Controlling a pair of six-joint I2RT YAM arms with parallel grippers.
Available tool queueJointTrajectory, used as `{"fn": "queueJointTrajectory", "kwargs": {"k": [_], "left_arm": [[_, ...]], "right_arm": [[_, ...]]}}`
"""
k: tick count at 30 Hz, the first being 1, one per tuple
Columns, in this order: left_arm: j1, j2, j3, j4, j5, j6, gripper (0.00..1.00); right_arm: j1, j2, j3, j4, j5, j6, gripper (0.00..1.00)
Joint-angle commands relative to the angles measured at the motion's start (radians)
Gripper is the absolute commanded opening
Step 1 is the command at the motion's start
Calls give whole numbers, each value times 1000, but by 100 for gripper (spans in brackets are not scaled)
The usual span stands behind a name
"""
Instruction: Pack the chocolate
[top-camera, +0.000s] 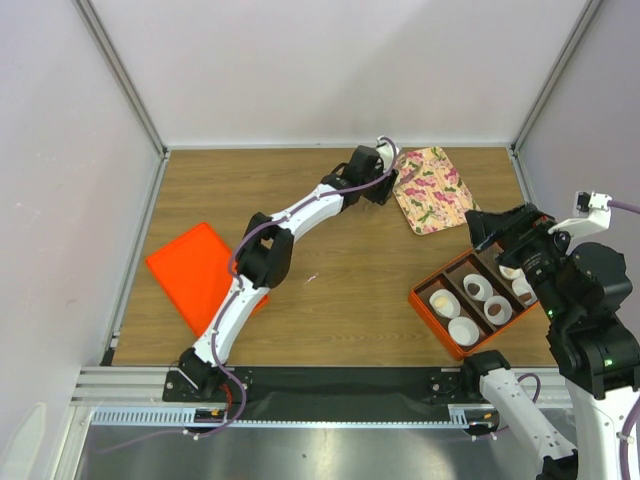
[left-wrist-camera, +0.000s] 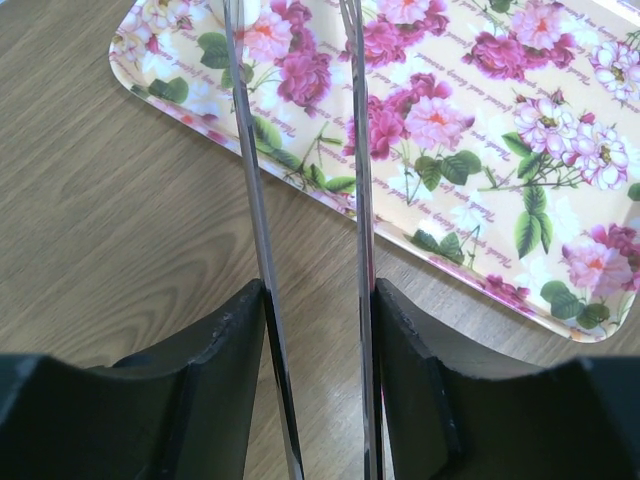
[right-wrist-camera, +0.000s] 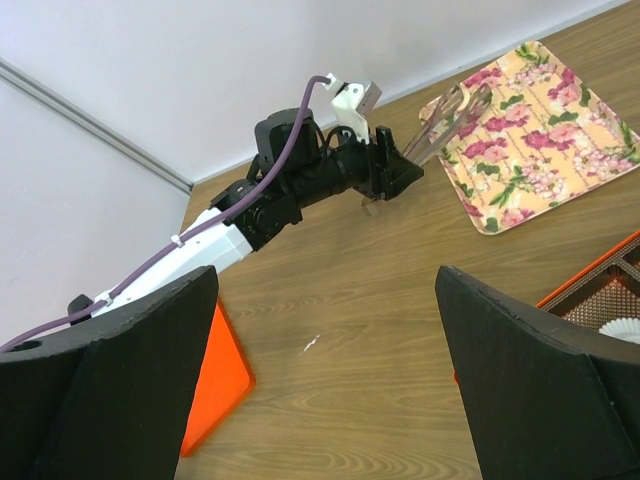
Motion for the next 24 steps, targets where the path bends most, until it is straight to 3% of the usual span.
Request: {"fn": "queueJointTrajectory", "kwargs": {"k": [1,24], "left_arm": [[-9,-36,13,34,3,-12,50],[-9,-24,41,-15,-44,11,46]], "right_arm": [[7,-12,34,23,17,-18,98],[27,-31,45,16,73,-38,99]]}}
